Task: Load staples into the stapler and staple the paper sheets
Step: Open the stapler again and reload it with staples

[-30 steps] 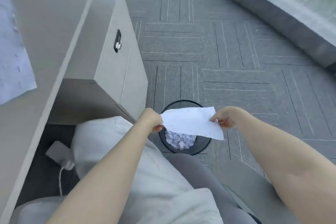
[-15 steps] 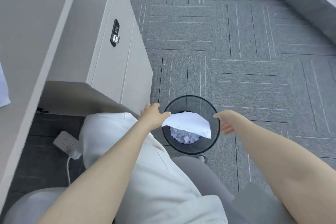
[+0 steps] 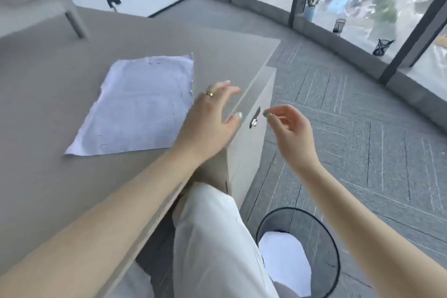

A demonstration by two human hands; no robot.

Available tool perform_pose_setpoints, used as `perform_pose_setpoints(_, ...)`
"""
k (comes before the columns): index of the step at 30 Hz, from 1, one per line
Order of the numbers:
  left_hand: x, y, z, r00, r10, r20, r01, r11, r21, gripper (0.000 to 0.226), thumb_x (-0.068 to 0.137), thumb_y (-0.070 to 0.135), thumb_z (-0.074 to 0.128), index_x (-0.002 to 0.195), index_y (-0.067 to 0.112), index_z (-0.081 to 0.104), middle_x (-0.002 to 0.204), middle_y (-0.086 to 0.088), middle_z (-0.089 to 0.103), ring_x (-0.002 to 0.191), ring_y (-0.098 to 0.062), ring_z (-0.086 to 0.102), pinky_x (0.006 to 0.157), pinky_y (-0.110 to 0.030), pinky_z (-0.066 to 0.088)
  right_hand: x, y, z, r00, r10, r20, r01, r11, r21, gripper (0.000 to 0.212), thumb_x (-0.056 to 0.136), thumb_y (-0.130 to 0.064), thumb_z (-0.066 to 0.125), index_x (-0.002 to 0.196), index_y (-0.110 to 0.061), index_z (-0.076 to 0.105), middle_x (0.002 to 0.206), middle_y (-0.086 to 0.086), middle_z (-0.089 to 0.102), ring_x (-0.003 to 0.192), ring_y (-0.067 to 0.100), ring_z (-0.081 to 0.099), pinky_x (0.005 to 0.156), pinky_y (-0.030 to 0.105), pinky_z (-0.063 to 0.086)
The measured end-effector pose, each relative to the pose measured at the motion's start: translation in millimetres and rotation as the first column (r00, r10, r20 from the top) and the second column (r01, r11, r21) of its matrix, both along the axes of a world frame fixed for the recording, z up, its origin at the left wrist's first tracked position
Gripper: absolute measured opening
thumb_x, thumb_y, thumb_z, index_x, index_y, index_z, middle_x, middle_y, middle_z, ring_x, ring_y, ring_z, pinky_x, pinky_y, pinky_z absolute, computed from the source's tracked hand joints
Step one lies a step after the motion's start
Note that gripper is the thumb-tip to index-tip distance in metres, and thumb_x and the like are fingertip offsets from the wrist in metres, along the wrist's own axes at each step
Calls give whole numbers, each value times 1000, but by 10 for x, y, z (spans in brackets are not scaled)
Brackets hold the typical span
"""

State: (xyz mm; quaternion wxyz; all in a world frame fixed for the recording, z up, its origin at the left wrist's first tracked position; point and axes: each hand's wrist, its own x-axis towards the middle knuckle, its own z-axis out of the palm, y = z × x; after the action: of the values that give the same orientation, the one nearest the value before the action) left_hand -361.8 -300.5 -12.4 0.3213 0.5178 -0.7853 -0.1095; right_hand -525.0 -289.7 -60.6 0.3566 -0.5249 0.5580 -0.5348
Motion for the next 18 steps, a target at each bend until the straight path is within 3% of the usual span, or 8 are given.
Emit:
perform_pose_setpoints(2, 478, 7, 83, 930, 205, 305, -245, 965, 99, 70, 80, 48, 58, 140, 22, 31, 154, -6, 18, 139, -26, 19, 110, -41, 16, 331, 20, 232, 991, 120, -66, -125, 990, -71, 15, 89, -12, 55, 84, -24, 62, 85, -10, 64, 77, -4, 59, 70, 9, 44)
perform_pose_setpoints(3, 701, 51, 91, 868, 232, 439, -350, 913, 211, 82, 78, 60, 53, 144, 28, 17, 157, -2, 3, 142, -25, 5, 112, -46, 8, 497, 38, 304, 979, 170, -116, -181, 979, -90, 14, 89, -12, 54, 86, -24, 62, 91, -9, 64, 84, -1, 59, 75, 11, 44)
perform_pose_setpoints(5, 1039, 214, 53, 821, 193, 537, -444, 807, 389, 93, 72, 76, 40, 145, 35, -1, 156, 5, -15, 142, -21, -12, 113, -52, -3, 801, 74, 392, 940, 248, -233, -280, 953, -113, 14, 89, -13, 54, 93, -23, 63, 102, -7, 60, 99, 7, 56, 81, 8, 38)
perform_pose_setpoints(7, 1269, 401, -32, 839, 161, 519, -430, 780, 454, 92, 70, 80, 32, 143, 39, -6, 155, 8, -17, 142, -18, -16, 113, -52, -6, 1048, 110, 453, 893, 310, -327, -362, 926, -110, 16, 87, -14, 56, 99, -23, 62, 110, -9, 57, 109, 8, 51, 81, -1, 32)
perform_pose_setpoints(10, 1494, 624, -82, 846, 140, 514, -397, 809, 433, 83, 76, 76, 28, 144, 39, -3, 156, 9, -13, 142, -14, -13, 115, -48, -4, 1328, 163, 502, 769, 390, -506, -483, 873, -62, 31, 85, -23, 61, 115, -24, 57, 130, -9, 49, 124, 10, 42, 88, 9, 29)
perform_pose_setpoints(13, 1739, 822, -41, 898, 138, 417, -310, 872, 379, 69, 88, 54, 38, 146, 31, 8, 157, 6, -1, 143, -11, -2, 116, -36, 2, 1638, 262, 477, 517, 490, -702, -634, 770, 70, 58, 82, -39, 62, 135, -30, 40, 151, -9, 29, 140, 12, 22, 111, 26, 18)
perform_pose_setpoints(15, 1912, 967, 16, 943, 154, 295, -261, 892, 368, 62, 92, 38, 43, 146, 25, 16, 156, 6, 9, 142, -7, 6, 113, -24, 8, 1848, 325, 437, 352, 532, -770, -680, 710, 181, 67, 83, -50, 55, 142, -33, 28, 155, -9, 21, 144, 13, 12, 118, 36, 8)
perform_pose_setpoints(18, 2255, 1261, 98, 897, 268, 351, -369, 892, 262, 59, 92, 38, 44, 145, 28, 18, 156, 9, 10, 142, -7, 6, 113, -26, 8, 2165, 359, 408, 240, 517, -822, -679, 694, 238, 61, 89, -55, 43, 143, -35, 25, 156, -12, 17, 145, 13, 8, 117, 37, 0)
